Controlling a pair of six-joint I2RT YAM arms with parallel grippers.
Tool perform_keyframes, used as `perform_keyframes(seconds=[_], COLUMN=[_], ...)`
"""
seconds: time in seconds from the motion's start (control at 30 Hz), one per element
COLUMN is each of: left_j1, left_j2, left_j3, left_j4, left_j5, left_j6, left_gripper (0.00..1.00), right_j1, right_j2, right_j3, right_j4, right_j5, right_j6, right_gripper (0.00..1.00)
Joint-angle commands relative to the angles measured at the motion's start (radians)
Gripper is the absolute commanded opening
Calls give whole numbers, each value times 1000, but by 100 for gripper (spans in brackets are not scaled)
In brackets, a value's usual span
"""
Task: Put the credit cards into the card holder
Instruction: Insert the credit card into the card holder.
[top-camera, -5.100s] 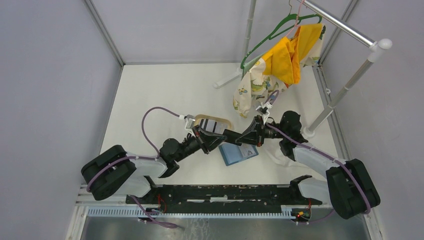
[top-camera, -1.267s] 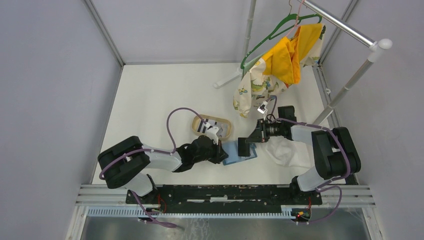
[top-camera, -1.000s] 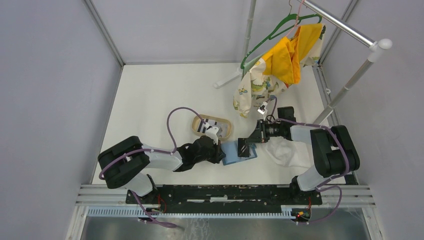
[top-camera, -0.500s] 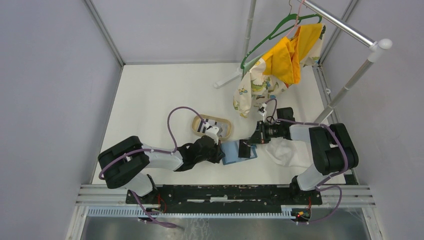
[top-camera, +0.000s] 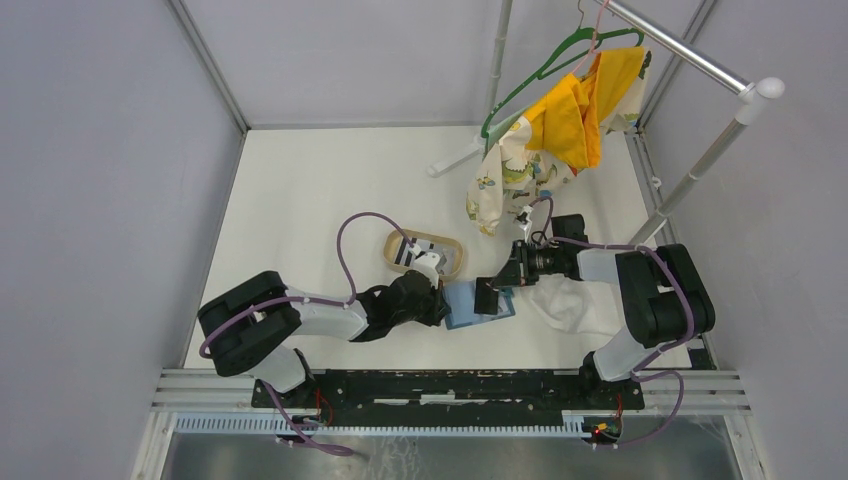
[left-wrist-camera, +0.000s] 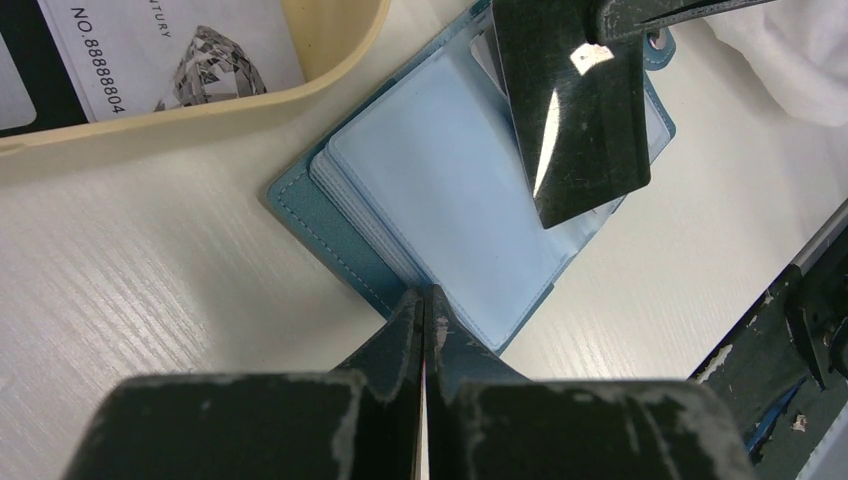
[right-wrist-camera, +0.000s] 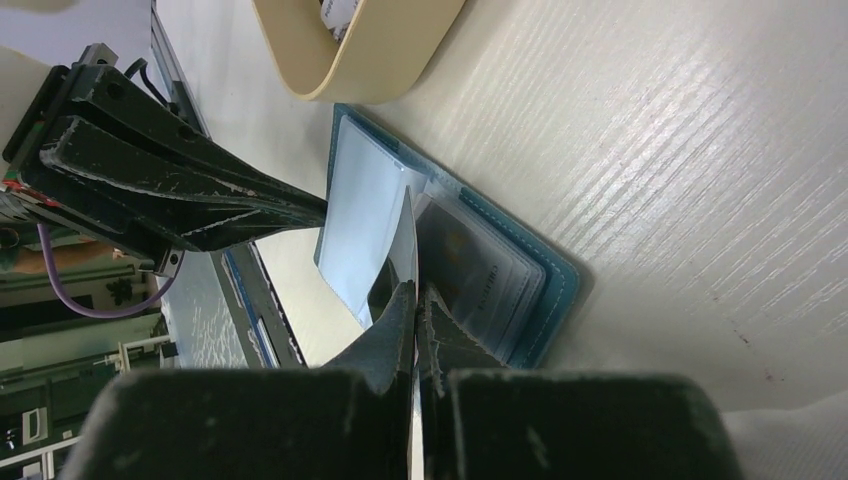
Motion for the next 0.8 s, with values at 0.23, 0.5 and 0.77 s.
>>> perform_keyframes(seconds=[0.23, 0.5, 0.77], left_j1=[-14, -15, -15], left_j2=[16, 19, 27], left_j3=[30, 33, 37], left_j4=[10, 10, 10], left_j5=[-22, -24, -20], left_j6=[43, 43, 45], left_gripper=[2, 2, 2], right_j1=[29, 40, 63], right_j2=[19, 20, 35], right_j3=[1, 12, 37], right_j4=[46, 17, -35], right_j5=[33, 43, 83], right_j6=[7, -13, -42], right_gripper=[0, 0, 0])
